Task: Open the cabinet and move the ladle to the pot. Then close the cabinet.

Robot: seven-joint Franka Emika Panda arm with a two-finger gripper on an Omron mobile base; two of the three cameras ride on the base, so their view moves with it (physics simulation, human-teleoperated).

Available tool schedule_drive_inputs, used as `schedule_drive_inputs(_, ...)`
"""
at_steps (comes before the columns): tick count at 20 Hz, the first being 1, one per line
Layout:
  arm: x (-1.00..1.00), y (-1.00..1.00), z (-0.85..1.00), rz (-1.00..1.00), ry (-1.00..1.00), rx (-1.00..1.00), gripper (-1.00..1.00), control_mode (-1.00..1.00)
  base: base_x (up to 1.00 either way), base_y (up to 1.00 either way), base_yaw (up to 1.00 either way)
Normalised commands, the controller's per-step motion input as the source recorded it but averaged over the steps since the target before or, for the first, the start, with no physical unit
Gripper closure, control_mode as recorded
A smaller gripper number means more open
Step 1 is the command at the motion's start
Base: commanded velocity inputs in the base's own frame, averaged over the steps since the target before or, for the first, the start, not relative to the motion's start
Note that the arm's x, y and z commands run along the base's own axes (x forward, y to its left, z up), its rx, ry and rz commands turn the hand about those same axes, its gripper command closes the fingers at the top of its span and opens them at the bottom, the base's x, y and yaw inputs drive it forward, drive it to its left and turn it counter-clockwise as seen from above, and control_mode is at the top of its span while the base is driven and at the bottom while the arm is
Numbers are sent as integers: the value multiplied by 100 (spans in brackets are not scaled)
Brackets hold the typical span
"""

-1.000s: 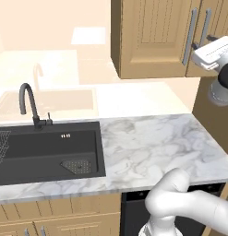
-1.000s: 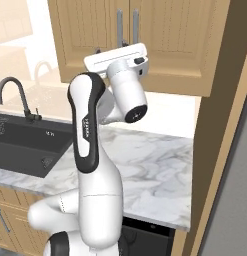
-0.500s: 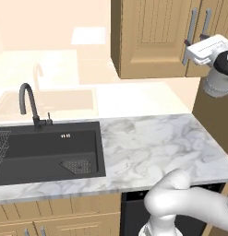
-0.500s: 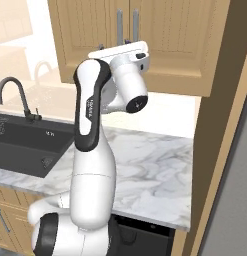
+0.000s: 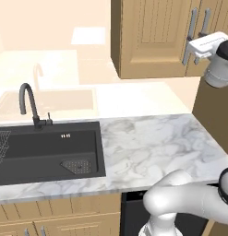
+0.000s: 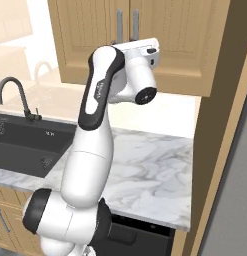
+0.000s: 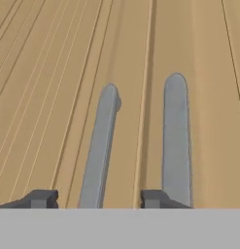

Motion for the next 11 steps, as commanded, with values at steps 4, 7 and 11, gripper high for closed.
schedule_drive_inputs(4,42,-42,0,-4,5,0,-100,-100,0,0,0)
schedule_drive_inputs(7,40,-30,0,-2,5,0,-100,-100,0,0,0)
schedule_drive_inputs(11,28,-18,0,-1,2,0,-100,-100,0,0,0)
